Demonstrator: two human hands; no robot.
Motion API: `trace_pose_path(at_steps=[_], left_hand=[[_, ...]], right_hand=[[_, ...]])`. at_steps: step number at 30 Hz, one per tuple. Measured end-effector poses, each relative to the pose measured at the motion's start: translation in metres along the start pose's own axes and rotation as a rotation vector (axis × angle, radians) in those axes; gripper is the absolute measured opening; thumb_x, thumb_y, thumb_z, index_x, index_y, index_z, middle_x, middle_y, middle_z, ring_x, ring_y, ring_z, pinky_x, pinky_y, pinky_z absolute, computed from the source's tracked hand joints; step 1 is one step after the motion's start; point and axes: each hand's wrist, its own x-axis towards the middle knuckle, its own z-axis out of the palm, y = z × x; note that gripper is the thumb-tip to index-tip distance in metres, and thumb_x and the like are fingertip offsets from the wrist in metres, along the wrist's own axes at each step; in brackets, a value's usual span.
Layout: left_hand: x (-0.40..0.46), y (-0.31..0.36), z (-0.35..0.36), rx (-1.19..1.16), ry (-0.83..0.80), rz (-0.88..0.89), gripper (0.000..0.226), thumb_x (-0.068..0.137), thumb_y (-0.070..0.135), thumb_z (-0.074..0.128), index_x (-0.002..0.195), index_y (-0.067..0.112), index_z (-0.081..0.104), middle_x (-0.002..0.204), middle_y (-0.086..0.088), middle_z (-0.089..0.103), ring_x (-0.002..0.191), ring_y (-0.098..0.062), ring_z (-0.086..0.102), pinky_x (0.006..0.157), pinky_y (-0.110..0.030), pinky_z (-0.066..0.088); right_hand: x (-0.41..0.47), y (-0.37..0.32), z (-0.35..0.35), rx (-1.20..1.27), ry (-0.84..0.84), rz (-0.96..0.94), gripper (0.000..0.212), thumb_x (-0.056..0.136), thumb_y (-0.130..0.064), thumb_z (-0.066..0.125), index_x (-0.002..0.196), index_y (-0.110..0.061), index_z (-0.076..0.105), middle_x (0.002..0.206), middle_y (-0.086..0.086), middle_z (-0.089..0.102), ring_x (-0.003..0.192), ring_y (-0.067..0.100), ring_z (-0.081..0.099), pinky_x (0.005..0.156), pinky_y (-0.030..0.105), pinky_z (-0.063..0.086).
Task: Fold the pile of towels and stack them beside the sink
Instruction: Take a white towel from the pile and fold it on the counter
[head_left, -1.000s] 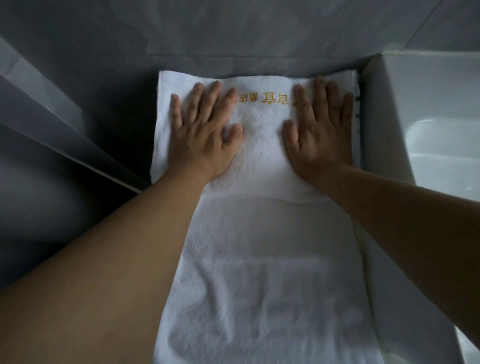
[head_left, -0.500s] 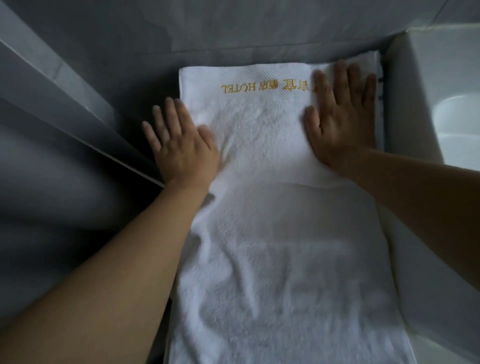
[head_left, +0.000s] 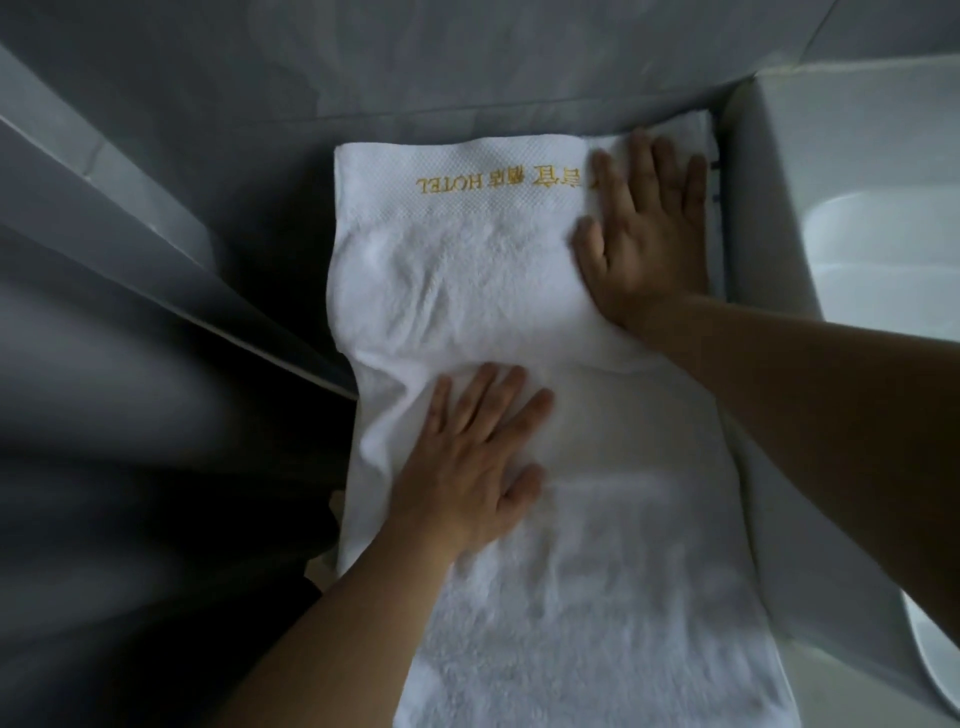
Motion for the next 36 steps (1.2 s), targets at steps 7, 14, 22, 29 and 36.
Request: trace_pose_path(at_steps=[7, 14, 22, 29, 36], left_hand=[[0.004, 0.000, 0.002, -0.041, 0.044, 0.009, 0.073, 0.089, 0.054, 0.041, 0.156, 0.031, 0.024, 0.164, -0.002, 0.022, 0.153, -0.024, 0.014, 0.120, -0.058, 0.015], [0.004, 0.001, -0.002, -0.058, 0.015, -0.040, 0.079, 0.088, 0.056, 0.034, 0.157, 0.019, 0.025, 0.164, 0.000, 0.021, 0.153, -0.018, 0.011, 0.123, -0.052, 0.007], [0.004, 0.004, -0.005, -0.050, 0.071, -0.040, 0.075, 0.085, 0.050, 0.039, 0.153, 0.019, 0.034, 0.161, 0.001, 0.028, 0.151, -0.018, 0.020, 0.123, -0.050, 0.010], [0.006, 0.003, -0.012, -0.080, 0.053, -0.077, 0.070, 0.088, 0.049, 0.034, 0.152, 0.021, 0.035, 0.159, 0.001, 0.030, 0.149, -0.018, 0.022, 0.122, -0.049, 0.011], [-0.013, -0.012, -0.025, -0.360, 0.502, -1.042, 0.042, 0.097, 0.029, 0.050, 0.133, 0.007, 0.054, 0.137, -0.019, 0.050, 0.121, -0.041, 0.045, 0.098, -0.047, 0.035]], right_hand=[[-0.067, -0.039, -0.021, 0.347, 0.289, -0.072, 0.051, 0.082, -0.027, 0.046, 0.127, -0.006, 0.057, 0.143, 0.015, 0.048, 0.130, 0.033, 0.043, 0.111, 0.047, 0.025], [-0.166, -0.031, 0.004, 0.281, -0.067, 0.162, 0.051, 0.085, -0.021, 0.048, 0.132, -0.001, 0.053, 0.134, 0.019, 0.053, 0.124, 0.038, 0.048, 0.111, 0.049, 0.032], [-0.173, -0.015, 0.008, 0.033, -0.104, 0.238, 0.062, 0.085, -0.036, 0.042, 0.139, -0.005, 0.042, 0.135, 0.017, 0.044, 0.126, 0.036, 0.041, 0.115, 0.049, 0.022], [-0.170, -0.016, 0.004, 0.065, -0.086, 0.220, 0.055, 0.084, -0.026, 0.045, 0.135, -0.004, 0.047, 0.130, 0.021, 0.047, 0.124, 0.038, 0.042, 0.113, 0.049, 0.024], [-0.169, -0.016, 0.001, 0.105, -0.046, 0.229, 0.054, 0.083, -0.024, 0.045, 0.132, -0.002, 0.050, 0.129, 0.023, 0.048, 0.120, 0.039, 0.044, 0.110, 0.049, 0.029]])
